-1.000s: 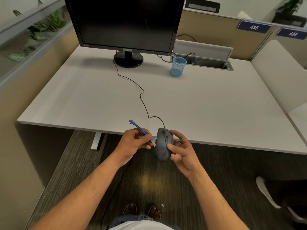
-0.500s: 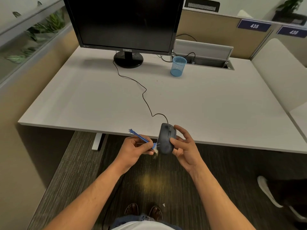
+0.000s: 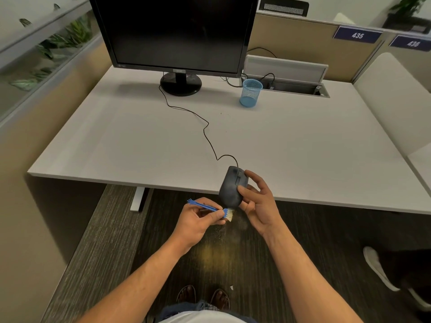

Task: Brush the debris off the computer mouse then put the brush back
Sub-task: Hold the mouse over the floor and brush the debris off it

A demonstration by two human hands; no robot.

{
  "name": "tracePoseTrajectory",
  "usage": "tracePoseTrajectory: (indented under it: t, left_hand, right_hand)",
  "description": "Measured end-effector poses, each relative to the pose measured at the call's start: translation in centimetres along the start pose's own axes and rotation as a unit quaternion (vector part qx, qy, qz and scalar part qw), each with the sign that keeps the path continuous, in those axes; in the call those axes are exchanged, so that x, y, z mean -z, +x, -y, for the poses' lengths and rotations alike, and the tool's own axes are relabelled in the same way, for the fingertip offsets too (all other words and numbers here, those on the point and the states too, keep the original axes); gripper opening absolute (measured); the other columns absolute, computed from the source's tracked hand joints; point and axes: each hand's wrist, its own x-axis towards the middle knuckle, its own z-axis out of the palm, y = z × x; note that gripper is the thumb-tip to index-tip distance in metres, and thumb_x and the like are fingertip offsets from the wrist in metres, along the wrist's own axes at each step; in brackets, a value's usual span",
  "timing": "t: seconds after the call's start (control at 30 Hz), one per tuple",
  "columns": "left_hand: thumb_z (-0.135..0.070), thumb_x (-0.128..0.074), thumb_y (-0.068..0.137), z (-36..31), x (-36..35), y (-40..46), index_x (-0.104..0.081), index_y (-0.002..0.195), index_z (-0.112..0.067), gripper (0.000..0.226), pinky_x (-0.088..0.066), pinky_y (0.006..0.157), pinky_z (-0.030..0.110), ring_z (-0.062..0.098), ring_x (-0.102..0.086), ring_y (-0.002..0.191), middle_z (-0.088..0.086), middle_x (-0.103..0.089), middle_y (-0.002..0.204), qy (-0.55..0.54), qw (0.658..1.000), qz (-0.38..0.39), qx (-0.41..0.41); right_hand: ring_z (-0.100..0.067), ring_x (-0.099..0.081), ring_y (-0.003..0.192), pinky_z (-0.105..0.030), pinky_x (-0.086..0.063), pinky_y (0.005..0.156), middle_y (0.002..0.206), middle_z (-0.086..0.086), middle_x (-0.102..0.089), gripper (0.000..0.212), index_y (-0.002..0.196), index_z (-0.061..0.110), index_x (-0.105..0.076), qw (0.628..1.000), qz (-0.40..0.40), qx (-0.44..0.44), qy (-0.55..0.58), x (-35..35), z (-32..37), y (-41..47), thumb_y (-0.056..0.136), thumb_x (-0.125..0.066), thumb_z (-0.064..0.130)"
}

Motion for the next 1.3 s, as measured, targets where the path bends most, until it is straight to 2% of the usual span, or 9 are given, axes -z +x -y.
tracePoseTrajectory:
  t: [0.17, 0.33, 0.6, 0.7, 0.93, 1.17, 1.3]
  left_hand:
    - [-0.012, -0.076, 0.081, 0.4, 0.3, -0.2, -0.074, 0.094, -0.01, 0.013, -0.062, 0.075, 0.034, 0.027, -0.074, 0.093, 0.008, -0.075, 0.092, 0.043, 0.999, 0.019, -0.001]
    - [-0.02, -0.076, 0.076, -0.5, 1.6, 0.0, -0.074, 0.096, -0.01, 0.023, -0.061, 0.074, 0.029, 0.029, -0.073, 0.094, 0.013, -0.074, 0.097, -0.003, 1.0, -0.019, -0.003]
    - [-0.017, -0.075, 0.077, -2.2, 2.8, 1.9, -0.071, 0.098, -0.005, 0.024, -0.06, 0.074, 0.027, 0.03, -0.074, 0.091, 0.014, -0.074, 0.091, -0.039, 0.996, -0.06, -0.047]
    - [-0.02, -0.074, 0.078, -2.7, 2.9, 2.6, -0.071, 0.098, -0.007, 0.024, -0.06, 0.073, 0.026, 0.029, -0.074, 0.089, 0.012, -0.075, 0.091, -0.033, 0.996, -0.054, -0.057]
    - [-0.025, -0.074, 0.079, -3.7, 2.7, 4.4, -0.072, 0.098, -0.012, 0.024, -0.06, 0.072, 0.025, 0.025, -0.074, 0.087, 0.009, -0.076, 0.091, -0.022, 0.997, -0.05, -0.059]
    - [-0.025, -0.075, 0.078, -3.8, 2.6, 4.3, -0.077, 0.088, -0.021, 0.011, -0.06, 0.071, 0.024, 0.024, -0.074, 0.084, 0.009, -0.075, 0.088, -0.013, 0.999, -0.023, -0.036]
    - [-0.019, -0.073, 0.082, -3.3, 2.3, 3.5, -0.075, 0.092, -0.013, 0.012, -0.06, 0.072, 0.026, 0.025, -0.074, 0.081, 0.01, -0.075, 0.085, 0.011, 1.0, 0.007, -0.024]
  right_hand:
    - [-0.032, -0.07, 0.111, -0.044, -0.061, 0.078, 0.123, -0.016, -0.069, 0.055, 0.122, 0.023, -0.071, 1.0, -0.006, 0.004, -0.003, 0.2, 0.2, 0.0, 0.071, -0.081, 0.005]
    - [-0.033, -0.07, 0.113, -0.046, -0.06, 0.081, 0.121, -0.016, -0.071, 0.054, 0.121, 0.023, -0.072, 1.0, 0.013, -0.001, 0.017, 0.8, 0.2, -0.1, 0.072, -0.081, 0.002]
    - [-0.036, -0.068, 0.116, -0.047, -0.06, 0.082, 0.12, -0.017, -0.071, 0.065, 0.123, 0.022, -0.071, 0.999, 0.038, -0.005, -0.007, 0.7, -0.1, -0.5, 0.063, -0.09, 0.008]
    - [-0.038, -0.065, 0.12, -0.048, -0.059, 0.084, 0.128, -0.023, -0.066, 0.066, 0.127, 0.023, -0.069, 0.998, 0.059, -0.013, -0.019, 0.6, -0.1, -0.7, 0.066, -0.088, 0.007]
    - [-0.04, -0.063, 0.121, -0.045, -0.06, 0.081, 0.129, -0.024, -0.066, 0.067, 0.135, 0.021, -0.062, 0.992, 0.116, -0.035, -0.039, 0.5, -0.1, -1.5, 0.074, -0.08, 0.002]
    - [-0.039, -0.065, 0.117, -0.043, -0.061, 0.076, 0.127, -0.025, -0.066, 0.071, 0.138, 0.019, -0.058, 0.993, 0.11, -0.035, -0.03, 0.8, 0.0, -1.5, 0.073, -0.08, 0.003]
    - [-0.036, -0.068, 0.115, -0.042, -0.061, 0.077, 0.125, -0.022, -0.069, 0.07, 0.134, 0.021, -0.063, 0.995, 0.091, -0.022, -0.023, 0.9, 0.3, -1.2, 0.068, -0.084, 0.007]
